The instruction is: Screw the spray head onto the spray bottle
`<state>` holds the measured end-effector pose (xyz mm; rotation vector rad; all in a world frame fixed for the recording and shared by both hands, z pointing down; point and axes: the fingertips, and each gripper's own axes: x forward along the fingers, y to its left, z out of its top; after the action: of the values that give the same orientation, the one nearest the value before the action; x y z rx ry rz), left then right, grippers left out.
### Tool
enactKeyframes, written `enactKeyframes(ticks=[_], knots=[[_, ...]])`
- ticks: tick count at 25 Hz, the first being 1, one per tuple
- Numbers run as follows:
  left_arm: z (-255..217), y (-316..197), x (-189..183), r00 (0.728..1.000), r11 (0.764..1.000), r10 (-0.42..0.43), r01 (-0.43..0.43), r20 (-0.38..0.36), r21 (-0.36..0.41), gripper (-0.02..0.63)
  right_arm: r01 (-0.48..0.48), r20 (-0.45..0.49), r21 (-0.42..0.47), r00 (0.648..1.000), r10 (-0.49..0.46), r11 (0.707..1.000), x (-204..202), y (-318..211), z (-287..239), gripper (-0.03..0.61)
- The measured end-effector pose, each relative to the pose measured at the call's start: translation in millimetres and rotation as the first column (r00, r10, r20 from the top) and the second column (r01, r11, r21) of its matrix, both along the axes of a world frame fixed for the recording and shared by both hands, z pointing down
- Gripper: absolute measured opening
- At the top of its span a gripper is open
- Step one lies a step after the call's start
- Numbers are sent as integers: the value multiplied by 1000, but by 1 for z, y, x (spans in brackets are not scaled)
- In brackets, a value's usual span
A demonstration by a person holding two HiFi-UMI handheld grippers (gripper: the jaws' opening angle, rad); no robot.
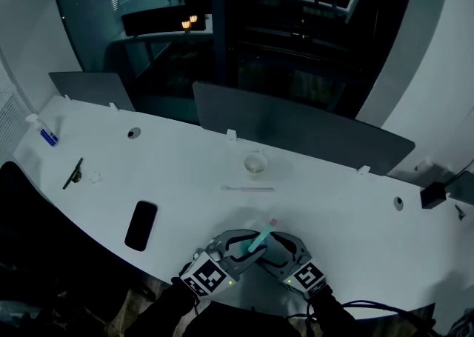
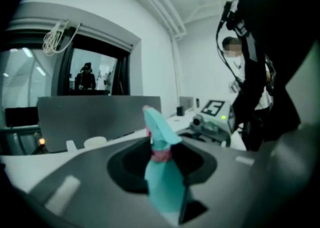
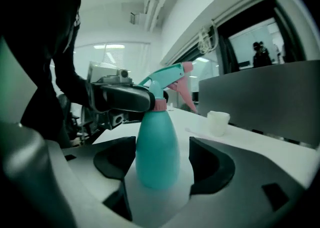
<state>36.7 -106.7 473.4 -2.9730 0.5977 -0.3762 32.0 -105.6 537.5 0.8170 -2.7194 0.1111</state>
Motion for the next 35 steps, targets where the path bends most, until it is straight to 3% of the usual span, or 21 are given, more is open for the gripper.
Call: enactKeyframes(ticks=[2,4,6,8,10,12,14,16,19,21,23,25,29,33,35], knots=[[-1,-4,0,997,997,-71,71,-5,18,135,-201,12,37,980,200,979,7,2,-3,314],[-1,-8,0,987,987,-161,162,-27,21,135,-349,6,41,937,349,936,5,8,2,313],[0,-10,-1,966,967,-251,252,-55,19,135,-413,4,25,911,413,911,-5,9,9,313],[4,-12,-2,948,950,-309,311,-78,12,133,-426,12,24,905,425,905,-11,3,11,313],[2,-11,-1,946,951,-307,308,-104,-7,133,-384,0,36,923,384,923,-9,-1,12,309],[-1,-8,1,965,970,-243,243,-100,-17,133,-286,6,32,958,286,958,-6,0,15,304],[0,-2,3,992,993,-114,113,-49,-17,133,-140,9,36,990,140,989,-4,4,21,302],[1,7,5,999,999,35,-35,-5,-37,133,37,-20,36,999,-36,999,-5,10,21,302],[3,21,3,978,975,206,-203,27,-89,133,287,-96,24,954,-284,958,-8,21,23,301],[6,26,-1,963,957,267,-262,29,-122,133,414,-130,5,903,-410,910,-9,26,24,301],[7,27,-4,959,949,284,-280,10,-144,137,480,-134,-27,867,-479,877,-10,29,24,301],[5,25,-3,966,955,259,-259,-19,-143,137,485,-130,-48,864,-487,873,-11,28,22,301],[3,19,-1,991,989,134,-136,-29,-63,140,370,-74,-54,925,-374,927,-9,24,21,301],[4,18,-3,995,993,82,-87,-59,-76,310,295,-33,-48,954,-297,954,-13,28,11,302],[3,18,-8,996,994,68,-72,-57,-77,341,267,-25,-41,963,-268,963,-11,30,8,302]])
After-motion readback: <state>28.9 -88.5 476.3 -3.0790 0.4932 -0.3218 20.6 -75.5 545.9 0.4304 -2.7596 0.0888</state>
